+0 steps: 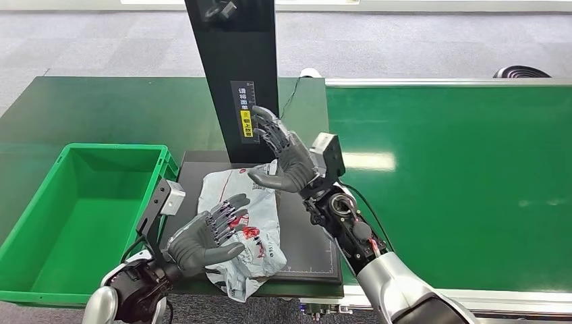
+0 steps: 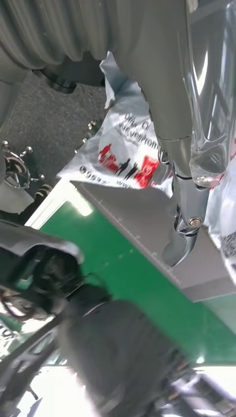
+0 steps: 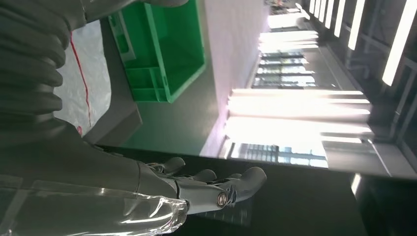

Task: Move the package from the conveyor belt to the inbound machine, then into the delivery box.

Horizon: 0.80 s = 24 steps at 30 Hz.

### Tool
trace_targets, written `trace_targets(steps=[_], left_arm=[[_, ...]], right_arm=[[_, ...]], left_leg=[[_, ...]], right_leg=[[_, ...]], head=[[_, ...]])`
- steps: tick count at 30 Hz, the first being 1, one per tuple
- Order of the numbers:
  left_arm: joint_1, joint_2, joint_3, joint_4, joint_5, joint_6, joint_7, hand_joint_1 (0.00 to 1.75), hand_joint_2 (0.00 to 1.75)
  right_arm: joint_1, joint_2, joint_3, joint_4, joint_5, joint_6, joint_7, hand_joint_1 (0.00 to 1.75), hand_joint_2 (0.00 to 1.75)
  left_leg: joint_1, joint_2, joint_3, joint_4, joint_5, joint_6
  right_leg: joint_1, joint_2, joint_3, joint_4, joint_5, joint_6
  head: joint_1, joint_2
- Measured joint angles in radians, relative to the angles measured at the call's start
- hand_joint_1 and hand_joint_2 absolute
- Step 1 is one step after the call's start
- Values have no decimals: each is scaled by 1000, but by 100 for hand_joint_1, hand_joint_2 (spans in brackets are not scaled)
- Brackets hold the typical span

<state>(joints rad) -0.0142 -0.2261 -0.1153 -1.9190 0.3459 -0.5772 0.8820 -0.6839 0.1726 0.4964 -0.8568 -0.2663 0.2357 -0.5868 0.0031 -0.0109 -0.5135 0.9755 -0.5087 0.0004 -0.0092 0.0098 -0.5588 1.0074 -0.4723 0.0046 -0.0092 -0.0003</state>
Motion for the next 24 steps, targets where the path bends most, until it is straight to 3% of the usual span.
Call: trace_targets(steps=[3,6,12,18,21,24], left_arm=[[24,2,5,-23,-24,21,0,0,175],[46,1,15,-53,-105,99,0,0,175],[67,2,18,-95,-375,408,0,0,175],[47,28,-49,-44,-600,706,0,0,175],[15,40,-97,15,-699,808,0,0,175],[-24,48,-158,80,-783,852,0,0,175]], right_arm=[[68,-24,-53,-99,-47,-6,11,0,175],[148,-48,-116,-203,-97,-24,16,0,175],[317,-80,-241,-396,-116,-110,11,0,175],[445,-89,-334,-514,-117,-145,19,0,175],[482,-89,-362,-538,-145,-133,33,0,175],[500,-88,-382,-550,-156,-122,44,0,175]], left_leg=[[0,0,0,0,0,0],[0,0,0,0,-1,0],[0,0,0,0,-1,0],[0,0,0,0,-1,0],[0,0,0,0,-1,0],[0,0,0,0,-1,0]], right_leg=[[0,0,0,0,0,0],[0,0,0,0,0,0],[0,0,-1,0,0,0],[0,0,-1,-1,0,0],[0,0,-1,-1,0,0],[0,0,0,-1,0,0]], head=[[0,0],[0,0],[0,0],[0,0],[0,0],[0,0]])
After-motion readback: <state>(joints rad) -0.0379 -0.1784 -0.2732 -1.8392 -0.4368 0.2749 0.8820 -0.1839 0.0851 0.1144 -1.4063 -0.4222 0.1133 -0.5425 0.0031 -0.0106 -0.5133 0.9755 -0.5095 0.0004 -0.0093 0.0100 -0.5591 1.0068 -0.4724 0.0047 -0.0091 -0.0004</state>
